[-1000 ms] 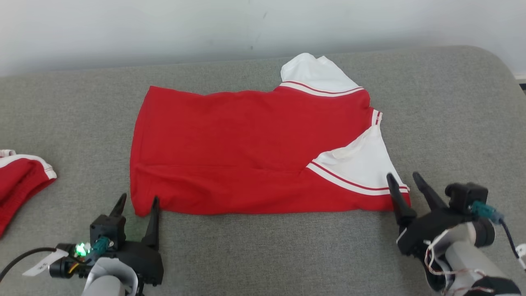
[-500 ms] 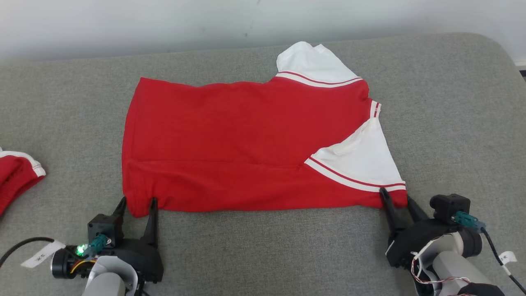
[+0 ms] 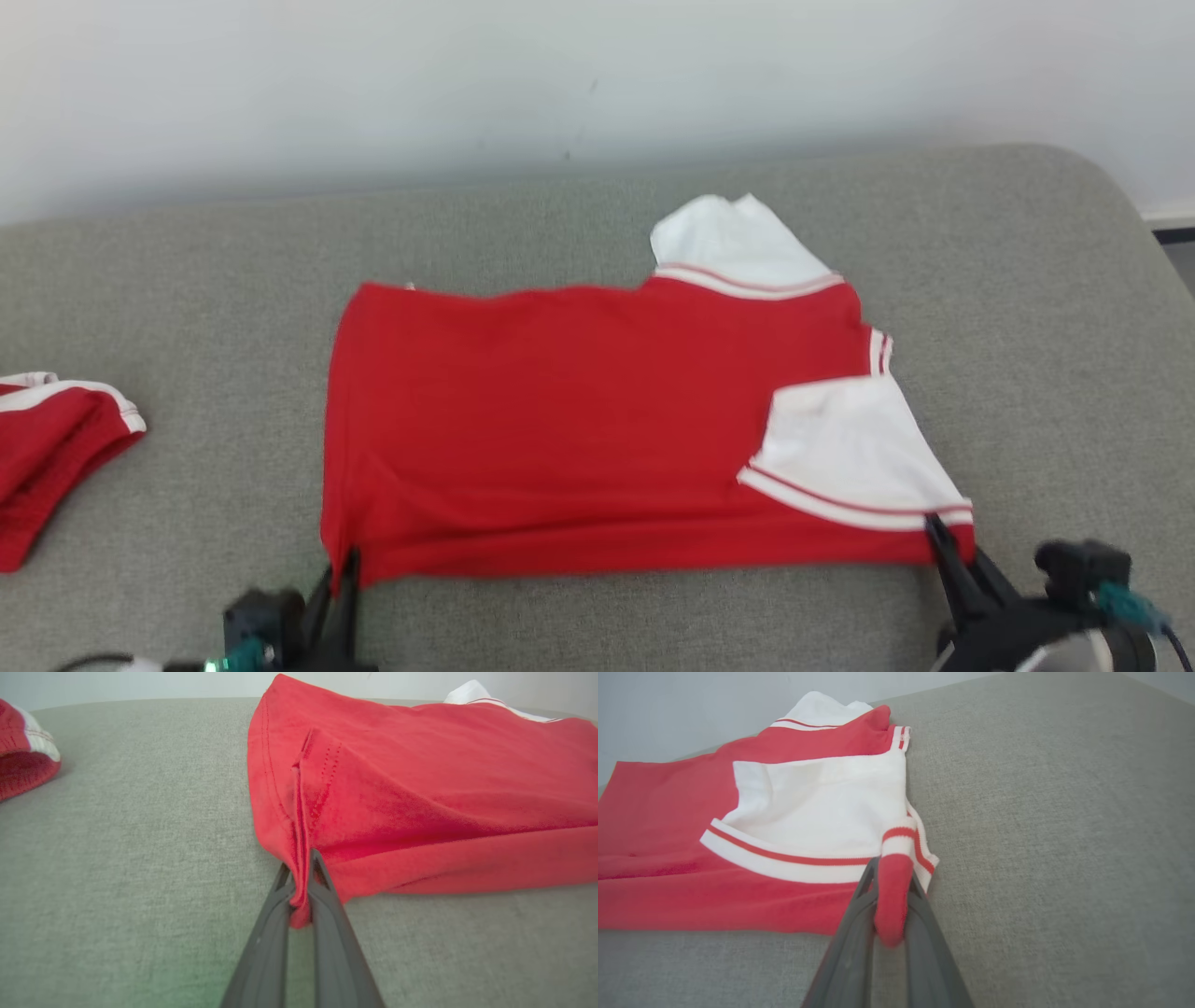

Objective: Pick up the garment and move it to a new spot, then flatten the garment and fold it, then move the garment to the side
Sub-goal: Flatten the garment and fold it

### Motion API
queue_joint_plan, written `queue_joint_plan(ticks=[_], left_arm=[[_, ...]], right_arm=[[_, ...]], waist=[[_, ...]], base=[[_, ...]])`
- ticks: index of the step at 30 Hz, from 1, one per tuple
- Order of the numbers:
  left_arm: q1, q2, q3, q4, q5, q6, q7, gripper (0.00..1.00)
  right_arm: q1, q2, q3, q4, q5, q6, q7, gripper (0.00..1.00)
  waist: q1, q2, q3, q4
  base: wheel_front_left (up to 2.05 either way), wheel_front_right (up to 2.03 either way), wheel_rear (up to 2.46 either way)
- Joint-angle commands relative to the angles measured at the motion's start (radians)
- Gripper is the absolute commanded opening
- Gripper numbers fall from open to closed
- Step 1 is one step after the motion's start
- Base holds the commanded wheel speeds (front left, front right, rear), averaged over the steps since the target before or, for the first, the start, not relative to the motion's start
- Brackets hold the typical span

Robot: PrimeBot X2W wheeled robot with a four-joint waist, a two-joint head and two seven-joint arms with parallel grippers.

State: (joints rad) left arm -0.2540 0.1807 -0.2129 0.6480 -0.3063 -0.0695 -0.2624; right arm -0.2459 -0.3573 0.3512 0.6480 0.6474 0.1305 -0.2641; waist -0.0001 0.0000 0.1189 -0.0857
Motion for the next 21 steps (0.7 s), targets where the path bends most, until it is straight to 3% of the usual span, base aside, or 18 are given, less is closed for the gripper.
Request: queue_joint_plan(ticks=[1,6,14,15,16,17,18,21], left_arm=[[0.048,0.001,0.006,-0.012,0.003,0.009,-0.002,0.0],[0.175,-0.006,0.004,-0.086,-0.008,0.029,-0.002,0.0],[0.267,0.001,0.02,-0.19,-0.037,0.058,0.026,0.0],[0.272,0.0,0.02,-0.197,-0.038,0.063,0.031,0.45],[0.276,0.0,0.021,-0.2,-0.039,0.065,0.031,1.0],[0.279,0.001,0.021,-0.202,-0.039,0.067,0.032,1.0],[0.281,0.001,0.018,-0.203,-0.037,0.07,0.033,1.0],[0.272,-0.003,0.014,-0.227,-0.031,0.068,0.022,1.0]], right_arm=[[0.046,-0.019,-0.015,-0.016,0.003,0.0,-0.001,0.0],[0.215,-0.027,-0.073,-0.114,0.006,-0.001,0.028,0.0],[0.356,0.024,-0.17,-0.253,-0.058,-0.001,0.115,0.0],[0.359,0.032,-0.187,-0.259,-0.069,-0.001,0.118,0.03],[0.359,0.041,-0.198,-0.264,-0.08,-0.001,0.121,0.43],[0.358,0.047,-0.207,-0.267,-0.092,-0.001,0.125,0.95],[0.357,0.052,-0.217,-0.27,-0.103,-0.001,0.125,1.0],[0.347,0.076,-0.247,-0.3,-0.125,-0.001,0.115,1.0]], waist=[[0.0001,0.0,-0.041,0.002],[0.0001,0.0,-0.058,0.009],[0.0001,0.0,-0.035,0.002],[0.0001,0.0,-0.037,0.002],[0.0001,0.0,-0.038,0.0],[0.0001,0.0,-0.04,-0.001],[0.0001,0.0,-0.044,-0.001],[0.0001,0.0,-0.054,0.0]], base=[[0.0,0.0,0.0],[0.0,0.0,0.0],[0.0,0.0,0.0],[0.0,0.0,0.0],[0.0,0.0,0.0],[0.0,0.0,0.0],[0.0,0.0,0.0],[0.0,0.0,0.0]])
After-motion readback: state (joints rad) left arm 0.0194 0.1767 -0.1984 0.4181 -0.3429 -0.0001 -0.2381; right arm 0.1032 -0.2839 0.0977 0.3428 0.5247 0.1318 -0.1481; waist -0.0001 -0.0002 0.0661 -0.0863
